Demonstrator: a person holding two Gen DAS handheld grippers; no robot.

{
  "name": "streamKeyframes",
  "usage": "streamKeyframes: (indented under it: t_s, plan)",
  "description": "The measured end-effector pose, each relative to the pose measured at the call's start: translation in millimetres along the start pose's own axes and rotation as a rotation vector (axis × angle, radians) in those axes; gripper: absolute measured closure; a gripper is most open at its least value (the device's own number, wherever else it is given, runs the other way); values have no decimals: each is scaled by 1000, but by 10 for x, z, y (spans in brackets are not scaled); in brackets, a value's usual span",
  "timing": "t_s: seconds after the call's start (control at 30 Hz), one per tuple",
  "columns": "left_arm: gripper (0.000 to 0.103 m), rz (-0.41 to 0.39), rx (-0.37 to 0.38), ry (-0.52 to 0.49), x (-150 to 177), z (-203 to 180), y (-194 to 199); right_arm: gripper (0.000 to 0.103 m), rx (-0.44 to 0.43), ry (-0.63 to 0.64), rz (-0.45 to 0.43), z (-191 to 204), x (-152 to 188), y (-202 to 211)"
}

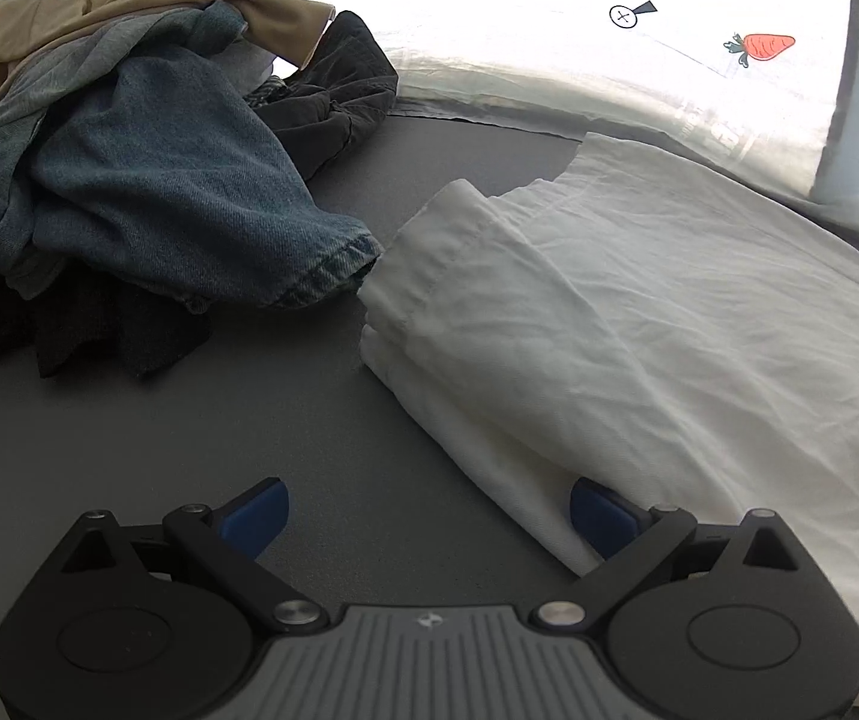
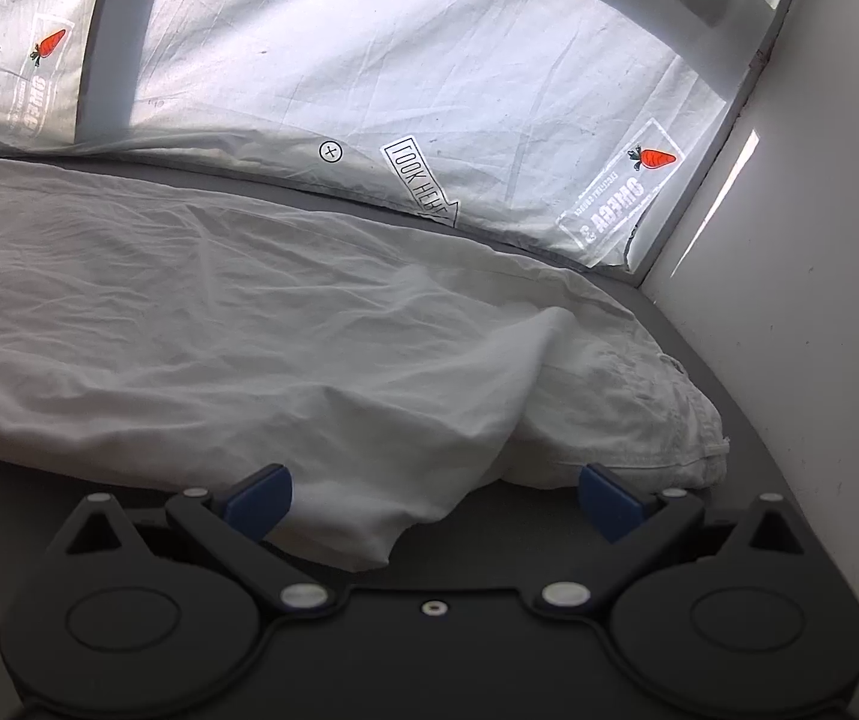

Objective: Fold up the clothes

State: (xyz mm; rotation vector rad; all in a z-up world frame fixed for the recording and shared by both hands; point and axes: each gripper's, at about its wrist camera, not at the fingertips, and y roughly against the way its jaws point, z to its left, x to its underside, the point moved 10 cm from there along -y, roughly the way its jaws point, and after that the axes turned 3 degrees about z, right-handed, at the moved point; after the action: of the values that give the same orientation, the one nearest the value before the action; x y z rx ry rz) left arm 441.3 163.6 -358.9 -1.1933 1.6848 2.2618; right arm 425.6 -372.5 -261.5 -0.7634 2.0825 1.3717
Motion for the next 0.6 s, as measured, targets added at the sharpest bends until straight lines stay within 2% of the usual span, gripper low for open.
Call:
streamKeyframes:
  t_s: [0.1, 0.27, 0.3, 0.4, 0.5, 0.6]
  plan:
    - [2, -21, -20, 16, -121, 78, -78, 0, -2, 6, 7, 21, 12, -22]
    - [6, -16, -70, 217, -107, 477, -126, 0, 1, 0, 18, 21, 44, -35]
    - [11, -20, -75, 242, -87, 545, -117, 0, 3, -2, 21, 12, 51, -39]
    - [12, -19, -87, 212, -15, 600, -63, 0, 6, -10, 32, -1, 83, -55]
    - [13, -3, -63, 222, 28, 620, -12, 0, 0, -14, 36, 16, 80, -69]
    - [12, 6, 48, 209, 28, 464, 51, 0, -21, 9, 9, 88, 11, -40]
